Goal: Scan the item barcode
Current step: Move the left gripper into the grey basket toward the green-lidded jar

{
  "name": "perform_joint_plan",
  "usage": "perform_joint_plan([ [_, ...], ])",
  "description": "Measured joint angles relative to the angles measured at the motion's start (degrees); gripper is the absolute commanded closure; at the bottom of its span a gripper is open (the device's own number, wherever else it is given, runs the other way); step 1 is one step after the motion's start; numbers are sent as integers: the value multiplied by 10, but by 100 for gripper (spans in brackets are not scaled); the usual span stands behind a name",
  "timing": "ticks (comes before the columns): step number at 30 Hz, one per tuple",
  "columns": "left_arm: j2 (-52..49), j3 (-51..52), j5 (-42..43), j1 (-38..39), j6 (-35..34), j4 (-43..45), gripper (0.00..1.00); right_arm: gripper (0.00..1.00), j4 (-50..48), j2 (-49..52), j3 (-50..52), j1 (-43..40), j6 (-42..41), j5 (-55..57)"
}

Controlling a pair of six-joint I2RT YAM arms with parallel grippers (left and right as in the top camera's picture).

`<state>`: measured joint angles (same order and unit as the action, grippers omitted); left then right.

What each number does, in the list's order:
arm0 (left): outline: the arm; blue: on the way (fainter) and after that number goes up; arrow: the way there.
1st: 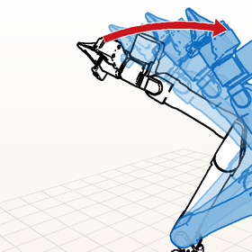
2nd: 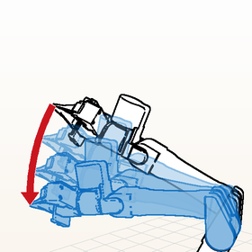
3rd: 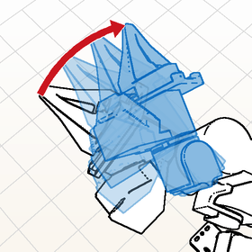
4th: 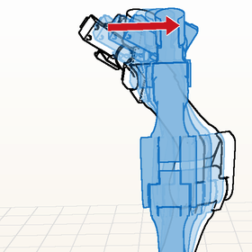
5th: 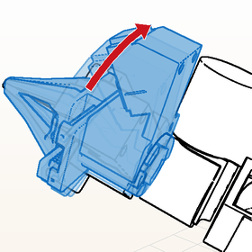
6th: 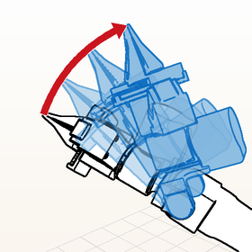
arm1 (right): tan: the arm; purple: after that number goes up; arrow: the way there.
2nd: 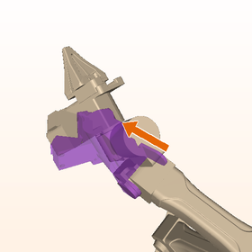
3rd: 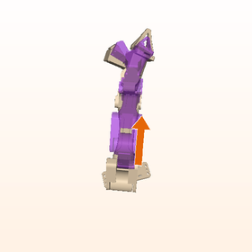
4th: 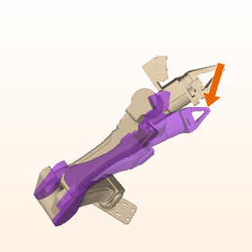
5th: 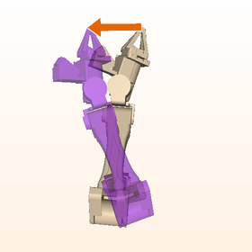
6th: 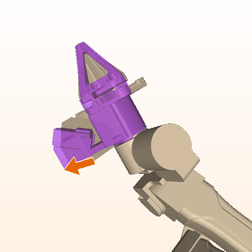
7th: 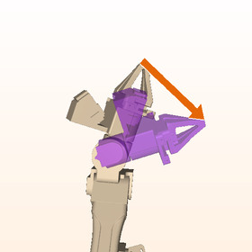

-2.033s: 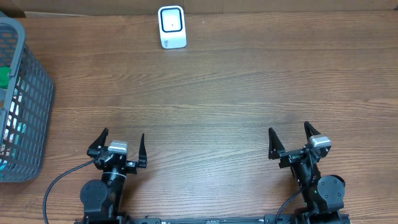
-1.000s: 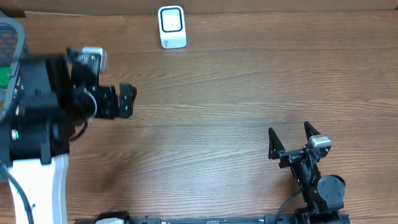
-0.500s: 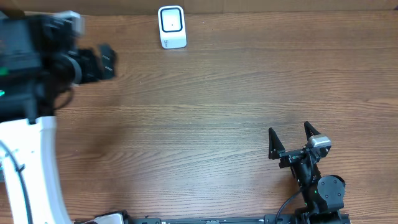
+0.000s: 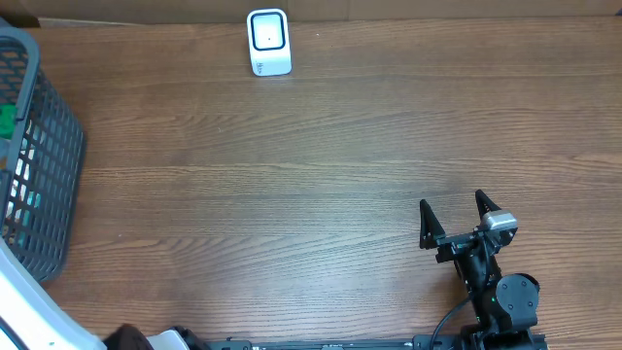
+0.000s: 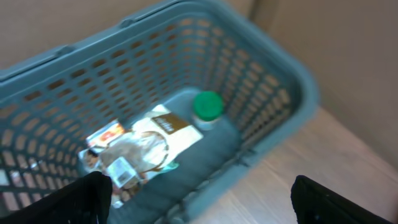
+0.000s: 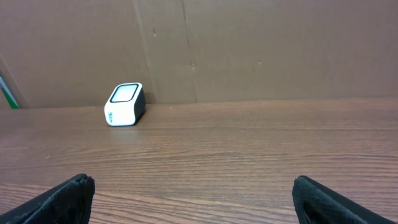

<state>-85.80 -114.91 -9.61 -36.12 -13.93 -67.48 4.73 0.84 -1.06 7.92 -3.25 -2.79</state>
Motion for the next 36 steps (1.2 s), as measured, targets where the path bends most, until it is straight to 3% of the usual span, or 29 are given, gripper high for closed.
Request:
perform_joint_plan([
  [9, -87, 0, 14, -36, 62, 24, 3, 0, 1, 0, 0, 0, 0, 0],
  [25, -300, 0, 88, -41, 243, 185, 0, 0, 0, 0, 0, 0, 0, 0],
  [36, -416, 0, 114, -31, 280, 310, 0, 0, 0, 0, 0, 0, 0, 0],
])
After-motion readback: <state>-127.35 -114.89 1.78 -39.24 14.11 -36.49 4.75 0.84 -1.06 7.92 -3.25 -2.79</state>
